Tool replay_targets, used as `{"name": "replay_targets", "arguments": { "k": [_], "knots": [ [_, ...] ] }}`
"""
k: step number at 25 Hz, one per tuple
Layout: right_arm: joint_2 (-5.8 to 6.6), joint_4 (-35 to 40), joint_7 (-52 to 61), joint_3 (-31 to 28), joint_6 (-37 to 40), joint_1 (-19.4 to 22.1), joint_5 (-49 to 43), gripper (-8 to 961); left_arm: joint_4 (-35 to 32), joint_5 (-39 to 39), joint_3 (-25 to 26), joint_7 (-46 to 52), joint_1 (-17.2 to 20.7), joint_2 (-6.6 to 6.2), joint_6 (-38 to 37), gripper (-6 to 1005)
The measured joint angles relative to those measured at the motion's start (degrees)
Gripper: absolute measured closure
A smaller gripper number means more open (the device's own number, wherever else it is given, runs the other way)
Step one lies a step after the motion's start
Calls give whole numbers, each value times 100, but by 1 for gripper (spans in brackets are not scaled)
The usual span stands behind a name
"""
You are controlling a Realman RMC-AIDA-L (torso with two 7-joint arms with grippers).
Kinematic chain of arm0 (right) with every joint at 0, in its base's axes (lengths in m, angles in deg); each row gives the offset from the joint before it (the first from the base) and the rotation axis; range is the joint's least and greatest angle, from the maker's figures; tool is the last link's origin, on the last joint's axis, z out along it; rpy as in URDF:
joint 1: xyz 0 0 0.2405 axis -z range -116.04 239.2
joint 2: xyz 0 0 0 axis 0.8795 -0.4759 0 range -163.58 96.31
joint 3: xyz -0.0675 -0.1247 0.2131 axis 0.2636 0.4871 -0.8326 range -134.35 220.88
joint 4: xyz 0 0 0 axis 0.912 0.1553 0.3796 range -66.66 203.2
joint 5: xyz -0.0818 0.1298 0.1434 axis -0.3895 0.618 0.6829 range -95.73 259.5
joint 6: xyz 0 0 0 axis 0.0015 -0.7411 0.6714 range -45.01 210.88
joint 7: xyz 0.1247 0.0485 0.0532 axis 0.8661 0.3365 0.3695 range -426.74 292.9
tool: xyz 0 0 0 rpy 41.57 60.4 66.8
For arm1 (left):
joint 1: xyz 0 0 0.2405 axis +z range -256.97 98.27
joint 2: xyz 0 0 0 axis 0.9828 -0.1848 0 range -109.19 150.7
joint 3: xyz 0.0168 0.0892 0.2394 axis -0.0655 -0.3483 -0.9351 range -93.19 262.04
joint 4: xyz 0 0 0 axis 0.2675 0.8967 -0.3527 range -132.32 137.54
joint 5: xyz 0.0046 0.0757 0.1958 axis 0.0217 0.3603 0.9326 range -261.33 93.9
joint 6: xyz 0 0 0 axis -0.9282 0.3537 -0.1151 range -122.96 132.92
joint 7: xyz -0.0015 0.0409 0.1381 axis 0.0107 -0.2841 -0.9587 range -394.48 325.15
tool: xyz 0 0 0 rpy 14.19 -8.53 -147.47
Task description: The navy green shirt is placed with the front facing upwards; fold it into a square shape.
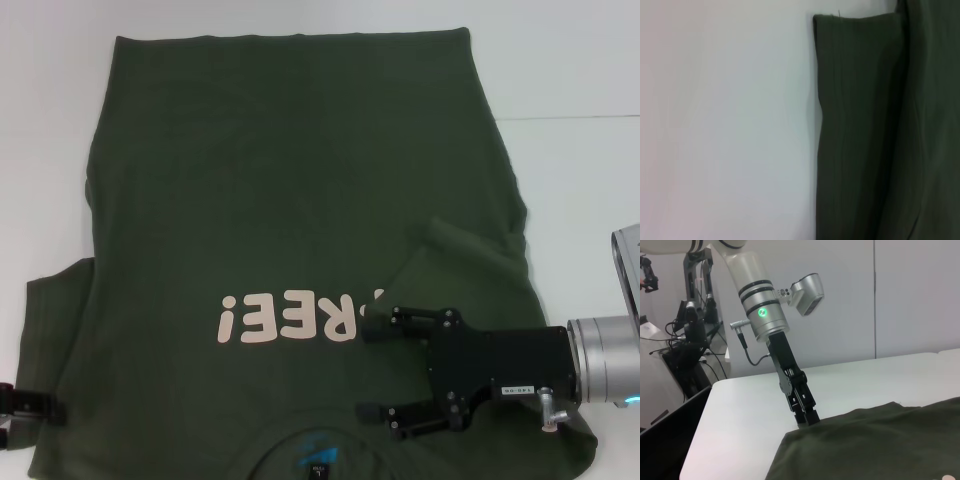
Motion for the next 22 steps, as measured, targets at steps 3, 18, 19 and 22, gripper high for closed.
{"name": "replay_targets", "arguments": {
  "k": [3, 18, 19, 22],
  "knots": [
    [0, 0, 0, 0, -8, 0, 0, 26, 2, -1, 0, 1, -1, 0, 0, 126],
    [0, 0, 0, 0, -16, -9, 0, 26, 70, -65, 1, -16, -50, 6, -1, 126],
    [0, 0, 0, 0, -16, -9, 0, 26, 71, -65, 0, -17, -49, 6, -1, 126],
    [0, 0, 0, 0, -16, -9, 0, 26, 71, -65, 0, -12, -48, -4, -1, 126]
  ]
}}
